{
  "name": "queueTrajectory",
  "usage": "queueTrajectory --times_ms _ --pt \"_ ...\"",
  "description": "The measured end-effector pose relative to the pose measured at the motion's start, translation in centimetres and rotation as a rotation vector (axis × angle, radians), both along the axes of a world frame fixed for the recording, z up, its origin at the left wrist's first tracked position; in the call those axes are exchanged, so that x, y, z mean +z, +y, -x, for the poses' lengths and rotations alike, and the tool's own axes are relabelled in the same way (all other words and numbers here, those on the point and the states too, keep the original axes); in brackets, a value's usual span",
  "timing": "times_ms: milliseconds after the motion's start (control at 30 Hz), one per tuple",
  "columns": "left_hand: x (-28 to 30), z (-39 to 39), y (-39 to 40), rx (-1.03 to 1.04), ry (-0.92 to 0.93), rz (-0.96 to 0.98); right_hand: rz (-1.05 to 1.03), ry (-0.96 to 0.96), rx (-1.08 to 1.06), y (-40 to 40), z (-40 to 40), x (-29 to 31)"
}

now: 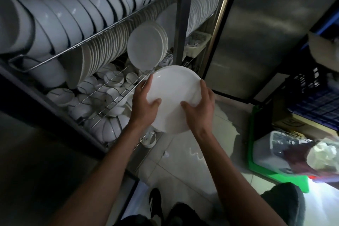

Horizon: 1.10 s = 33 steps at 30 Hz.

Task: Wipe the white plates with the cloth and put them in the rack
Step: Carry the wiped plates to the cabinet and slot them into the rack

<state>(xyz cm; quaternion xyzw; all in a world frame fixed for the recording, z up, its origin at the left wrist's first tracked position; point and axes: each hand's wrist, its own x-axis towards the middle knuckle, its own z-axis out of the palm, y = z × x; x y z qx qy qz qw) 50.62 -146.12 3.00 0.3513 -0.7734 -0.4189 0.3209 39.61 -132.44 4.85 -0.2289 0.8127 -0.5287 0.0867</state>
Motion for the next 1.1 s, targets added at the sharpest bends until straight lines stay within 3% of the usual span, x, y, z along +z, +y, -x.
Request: queueTrajectory --times_ms 333,567,1100 --pt "0.8 3.2 -7.1 0.08 0.04 -0.053 0.026 0.01 0.074 -8.3 3.8 0.8" --pt "0.7 5.5 -12.7 0.191 0.032 -0.035 0.008 -0.023 0.245 -14.6 7.4 0.5" --pt "-1.4 6.2 -22.7 0.271 -0.113 0.078 0.051 -0.091 0.422 -24.4 9.8 -2.2"
